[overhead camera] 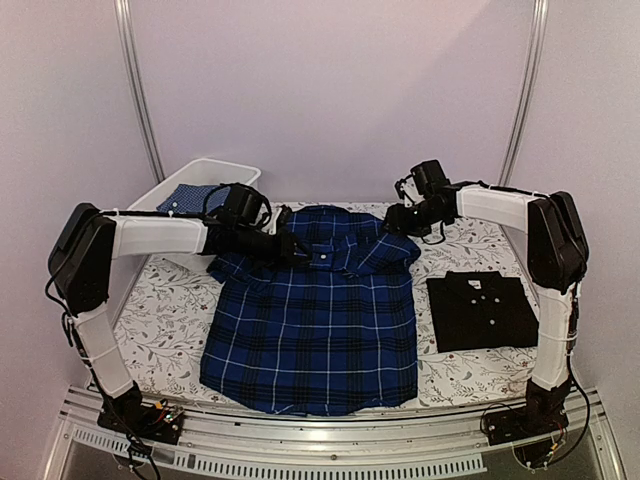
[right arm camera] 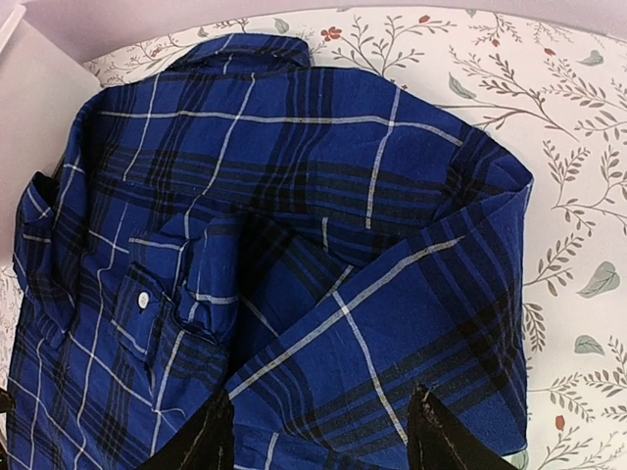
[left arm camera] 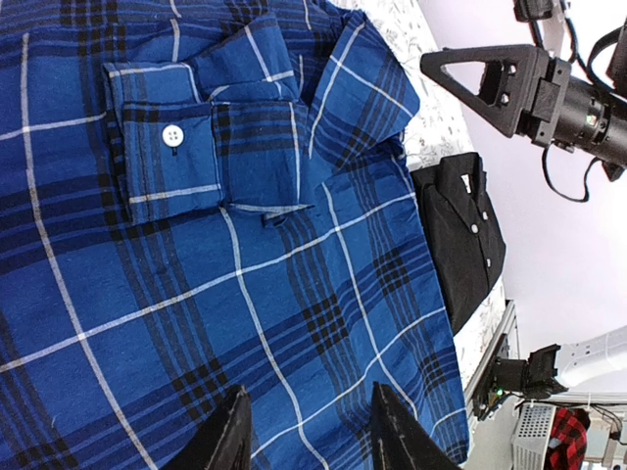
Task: Fold and stack the long sleeve shirts
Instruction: Adjust the sleeve at the center of the board, then pick up the sleeve from the center of the board.
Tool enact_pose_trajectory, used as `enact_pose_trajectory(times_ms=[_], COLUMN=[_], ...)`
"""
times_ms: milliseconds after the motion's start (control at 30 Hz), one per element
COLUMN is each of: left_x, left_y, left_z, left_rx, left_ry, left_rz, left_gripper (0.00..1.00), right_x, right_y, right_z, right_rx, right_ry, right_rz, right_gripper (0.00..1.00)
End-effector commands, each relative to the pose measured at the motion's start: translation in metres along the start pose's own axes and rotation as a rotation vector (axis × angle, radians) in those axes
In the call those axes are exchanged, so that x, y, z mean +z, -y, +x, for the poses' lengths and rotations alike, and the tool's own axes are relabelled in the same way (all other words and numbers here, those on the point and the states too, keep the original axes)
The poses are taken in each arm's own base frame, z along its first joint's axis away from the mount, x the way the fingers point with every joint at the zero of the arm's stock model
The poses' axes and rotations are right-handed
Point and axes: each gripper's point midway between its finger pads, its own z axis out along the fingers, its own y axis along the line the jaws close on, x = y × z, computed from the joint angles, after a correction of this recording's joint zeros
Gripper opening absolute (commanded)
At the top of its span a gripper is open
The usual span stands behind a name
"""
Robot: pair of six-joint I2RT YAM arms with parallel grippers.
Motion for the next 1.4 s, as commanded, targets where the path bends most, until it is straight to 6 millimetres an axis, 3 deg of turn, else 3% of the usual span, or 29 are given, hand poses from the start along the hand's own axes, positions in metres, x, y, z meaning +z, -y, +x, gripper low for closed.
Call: enact_pose_trajectory(times_ms=[0, 167, 433, 833, 1000, 1100, 1233, 1367], left_x=[-0.004, 0.031, 0.08, 0.116, 0.127, 0.125, 0.108, 0.081], left_y=[0.003, -0.028, -0.081, -0.103, -0.093, -0.08, -0.054, -0.021], left_z=[-0.021, -0.051, -0.071, -0.076, -0.079, -0.089, -0.111, -0.141], left_rx=[0.0, 0.006, 0.002, 0.0, -0.002, 0.005, 0.034, 0.085], left_ry=[0.055, 0.054, 0.018, -0.005, -0.011, 0.009, 0.073, 0.165], left_rz=[0.02, -0.085, -0.262, -0.276, -0.224, -0.193, -0.157, -0.12], left_gripper=[0.42, 0.43, 0.47, 0.51, 0.44, 0.34, 0.11, 0.0], right_x=[0.005, 0.009, -0.026, -0.063, -0.072, -0.075, -0.082, -0.088], right_y=[-0.023, -0.027, -0.02, -0.015, -0.011, -0.007, -0.004, -0.009], right_z=[-0.007, 0.01, 0.025, 0.053, 0.062, 0.07, 0.087, 0.111], right_rx=[-0.057, -0.036, -0.005, 0.021, 0.028, 0.033, 0.044, 0.041], right_ry=[0.011, -0.023, -0.007, 0.008, 0.008, -0.001, -0.022, -0.059], right_rz=[-0.046, -0.034, -0.002, 0.001, 0.011, 0.022, 0.024, 0.016], right_gripper=[0.59, 0.57, 0.57, 0.57, 0.57, 0.57, 0.57, 0.57])
